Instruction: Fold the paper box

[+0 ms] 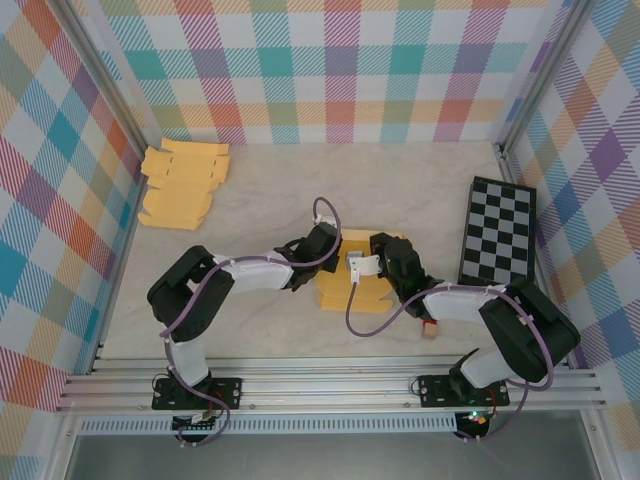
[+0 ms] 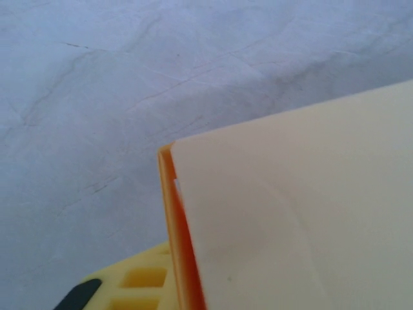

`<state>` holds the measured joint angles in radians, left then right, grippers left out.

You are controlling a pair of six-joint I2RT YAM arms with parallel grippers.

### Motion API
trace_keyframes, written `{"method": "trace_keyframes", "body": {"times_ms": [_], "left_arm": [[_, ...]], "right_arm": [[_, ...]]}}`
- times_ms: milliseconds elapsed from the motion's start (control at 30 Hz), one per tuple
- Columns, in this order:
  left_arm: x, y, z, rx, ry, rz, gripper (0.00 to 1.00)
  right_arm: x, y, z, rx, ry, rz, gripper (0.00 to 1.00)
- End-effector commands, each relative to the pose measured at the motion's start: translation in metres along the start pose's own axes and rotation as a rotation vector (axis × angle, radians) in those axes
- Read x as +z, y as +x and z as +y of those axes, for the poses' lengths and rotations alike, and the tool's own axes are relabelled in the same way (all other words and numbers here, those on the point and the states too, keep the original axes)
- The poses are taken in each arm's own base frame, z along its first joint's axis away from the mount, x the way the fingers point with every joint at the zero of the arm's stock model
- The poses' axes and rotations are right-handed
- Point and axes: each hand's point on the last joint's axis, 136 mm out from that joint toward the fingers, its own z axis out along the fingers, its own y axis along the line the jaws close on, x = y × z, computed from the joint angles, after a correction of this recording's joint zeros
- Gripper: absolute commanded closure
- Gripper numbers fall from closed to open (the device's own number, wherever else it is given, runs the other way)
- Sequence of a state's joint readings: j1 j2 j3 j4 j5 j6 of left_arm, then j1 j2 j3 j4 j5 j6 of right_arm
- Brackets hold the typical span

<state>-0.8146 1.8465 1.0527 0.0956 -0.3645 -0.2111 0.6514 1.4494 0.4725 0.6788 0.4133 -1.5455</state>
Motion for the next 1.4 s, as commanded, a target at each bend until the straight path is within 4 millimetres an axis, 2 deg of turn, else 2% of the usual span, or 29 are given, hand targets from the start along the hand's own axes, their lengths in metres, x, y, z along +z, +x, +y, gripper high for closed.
{"method": "trace_keyframes", "body": {"times_ms": [0,133,300,333,533,667,800,967,1167,1367], "left_arm": [[0.000,-0.017,-0.009,-0.040,-0.049,-0.059,0.88],[0.003,-0.020,-0.005,-0.079,-0.115,-0.056,1.00],[0.003,-0.020,0.019,-0.063,-0.385,-0.008,1.00],[0.004,-0.019,0.020,-0.067,-0.394,-0.010,1.00],[0.012,-0.015,0.011,-0.041,-0.323,-0.024,1.00],[0.019,-0.008,0.009,-0.041,-0.285,0.004,1.00],[0.024,0.000,0.010,-0.056,-0.245,0.036,0.88],[0.022,-0.003,0.003,-0.063,-0.143,0.048,0.78],[0.012,-0.008,0.008,-0.089,-0.096,0.055,0.70],[-0.012,-0.017,0.003,-0.085,-0.001,0.036,0.51]], "right_arm": [[-0.003,-0.024,0.025,-0.011,-0.077,-0.098,1.00],[-0.002,-0.026,0.025,0.004,-0.078,-0.101,1.00],[0.002,-0.023,0.026,0.039,-0.084,-0.059,1.00],[0.002,-0.021,0.032,0.039,-0.108,-0.049,1.00],[0.003,-0.019,0.030,0.100,-0.125,-0.033,1.00],[0.005,-0.019,0.037,0.096,-0.147,-0.031,1.00],[0.006,-0.019,0.039,0.099,-0.153,-0.025,1.00],[0.008,-0.015,0.039,0.109,-0.154,-0.014,1.00],[0.009,-0.007,0.036,0.128,-0.149,0.003,1.00],[0.009,-0.003,0.034,0.144,-0.149,0.013,1.00]]}}
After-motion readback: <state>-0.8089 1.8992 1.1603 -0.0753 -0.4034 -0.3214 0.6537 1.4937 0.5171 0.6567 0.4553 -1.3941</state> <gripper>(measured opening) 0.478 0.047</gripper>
